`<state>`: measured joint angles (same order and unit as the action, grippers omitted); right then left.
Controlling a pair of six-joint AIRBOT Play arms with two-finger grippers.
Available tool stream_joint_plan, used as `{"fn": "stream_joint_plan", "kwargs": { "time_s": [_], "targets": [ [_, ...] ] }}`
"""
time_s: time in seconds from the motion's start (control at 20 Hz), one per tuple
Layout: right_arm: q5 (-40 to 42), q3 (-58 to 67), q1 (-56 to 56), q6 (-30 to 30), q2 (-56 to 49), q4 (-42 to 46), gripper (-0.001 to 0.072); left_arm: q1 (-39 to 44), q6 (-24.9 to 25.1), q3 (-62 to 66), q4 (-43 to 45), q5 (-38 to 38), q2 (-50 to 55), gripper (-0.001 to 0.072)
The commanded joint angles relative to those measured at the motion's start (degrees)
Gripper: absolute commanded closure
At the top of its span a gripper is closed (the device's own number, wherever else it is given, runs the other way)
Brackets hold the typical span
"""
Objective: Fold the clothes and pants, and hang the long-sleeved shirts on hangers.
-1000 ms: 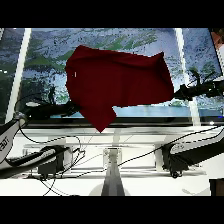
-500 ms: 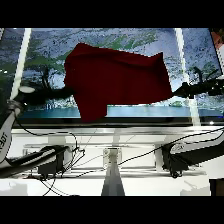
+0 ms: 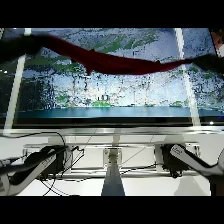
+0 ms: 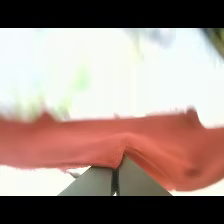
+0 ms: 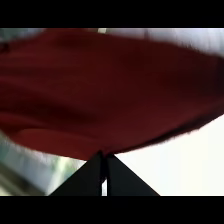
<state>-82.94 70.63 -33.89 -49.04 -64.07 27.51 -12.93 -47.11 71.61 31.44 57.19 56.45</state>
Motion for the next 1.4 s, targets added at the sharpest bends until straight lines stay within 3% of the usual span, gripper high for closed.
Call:
{"fn": "stream_joint_plan", "kwargs": {
  "time_s": [0.0,0.15,0.4,0.6,0.7,0.95,1.05,1.2,1.35],
  "targets": [
    [4.66,7.54,0.0,0.5,12.07,-6.29,0.0697,-3.19,0.04,4.68,0.24,-11.17,-10.19,0.0683],
    [15.47,15.39,0.0,0.35,20.33,-6.58,0.0697,-6.78,0.04,4.68,0.24,-21.73,-17.99,0.0683],
    [28.48,23.52,0.0,0.57,29.49,-5.16,0.0697,-9.35,0.04,4.68,0.22,-29.88,-24.85,0.0683],
    [30.77,25.11,0.0,0.52,30.99,-0.83,0.0697,-9.35,0.02,4.68,0.2,-36.24,-26.14,0.0685],
    [27.58,25.0,0.0,-0.2,29.18,1.4,0.0697,-9.27,-0.02,4.66,-0.04,-34.03,-24.2,0.0686],
    [7.96,19.54,0.02,-8.09,17.35,2.75,0.0697,-7.89,0.0,4.63,0.02,-1.68,-6.38,0.0685],
    [5.75,14.29,0.28,-8.85,11.58,2.82,0.0697,-5.68,0.04,4.63,0.07,5.4,3.85,0.0685],
    [11.56,5.53,4.44,-8.35,1.88,3.52,0.0697,-0.98,0.04,4.63,3.37,0.07,18.97,0.0686],
    [26.27,0.44,12.52,-7.87,-8.85,7.72,0.0697,4.28,0.04,4.66,3.91,-9.9,31.74,0.0685]
  ]
}}
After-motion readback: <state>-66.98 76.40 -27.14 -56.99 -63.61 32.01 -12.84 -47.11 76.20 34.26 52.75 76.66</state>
